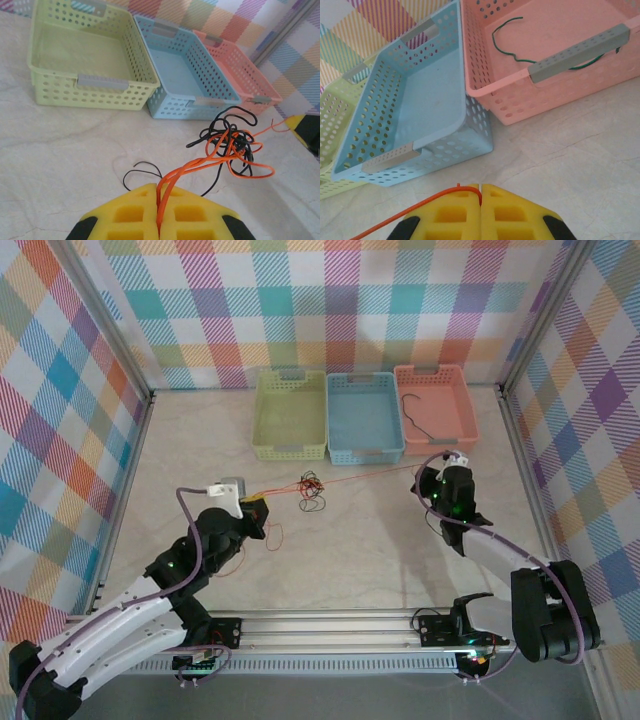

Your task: Untangle the cables

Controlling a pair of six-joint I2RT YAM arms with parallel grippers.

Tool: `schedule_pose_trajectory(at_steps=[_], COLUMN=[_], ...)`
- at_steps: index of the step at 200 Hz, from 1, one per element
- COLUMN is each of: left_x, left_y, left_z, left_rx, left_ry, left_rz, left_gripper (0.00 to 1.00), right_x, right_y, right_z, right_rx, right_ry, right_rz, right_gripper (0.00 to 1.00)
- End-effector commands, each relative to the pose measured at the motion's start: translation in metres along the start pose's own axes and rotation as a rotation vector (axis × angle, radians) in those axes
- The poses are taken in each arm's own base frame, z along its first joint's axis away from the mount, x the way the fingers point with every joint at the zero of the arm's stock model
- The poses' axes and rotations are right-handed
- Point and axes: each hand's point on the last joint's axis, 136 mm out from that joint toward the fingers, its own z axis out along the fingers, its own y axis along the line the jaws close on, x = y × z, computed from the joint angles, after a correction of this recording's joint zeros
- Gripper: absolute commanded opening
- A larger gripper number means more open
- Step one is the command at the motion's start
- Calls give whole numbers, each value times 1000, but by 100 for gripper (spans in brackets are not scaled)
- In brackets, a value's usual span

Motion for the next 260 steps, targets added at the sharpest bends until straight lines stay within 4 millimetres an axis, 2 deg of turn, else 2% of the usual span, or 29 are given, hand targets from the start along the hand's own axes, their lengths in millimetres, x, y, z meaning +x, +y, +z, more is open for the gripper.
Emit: schedule_pose_trajectory(at_steps=[1, 43, 67, 90, 110, 146, 186, 211, 225, 255, 260], left_x=[-2, 38, 58, 68, 74, 81, 107, 128, 133, 143, 147], left_y=[-12, -33, -39, -41, -42, -53, -79, -100, -113, -126, -121], left_z=[9, 47, 62, 68, 70, 71, 75, 82, 88, 107, 107], left_rx=[42, 75, 89, 94, 99, 157, 266, 290, 287, 249, 219], left_ry=[26, 282, 380, 426, 456, 502, 640, 731, 736, 760, 787], left_rz=[14, 50, 55, 62, 67, 73, 93, 156, 209, 279, 300], left_gripper=[2, 5, 16, 26, 41, 52, 55, 55, 55, 56, 56], right_x=[-11, 0, 2, 3, 4, 2, 3, 4, 3, 3, 3], right_y=[-8, -8, -9, -11, -12, -11, -12, -13, -12, -11, -11], right_z=[-2, 6, 8, 9, 9, 8, 9, 10, 10, 10, 10], right_rx=[33, 53, 57, 68, 76, 76, 79, 81, 81, 76, 76], right_ry=[-49, -4, 9, 14, 14, 9, 14, 16, 16, 18, 20], right_rz=[18, 7, 8, 5, 6, 5, 4, 2, 0, 2, 3], right_gripper=[0, 0, 0, 0, 0, 0, 0, 0, 0, 0, 0])
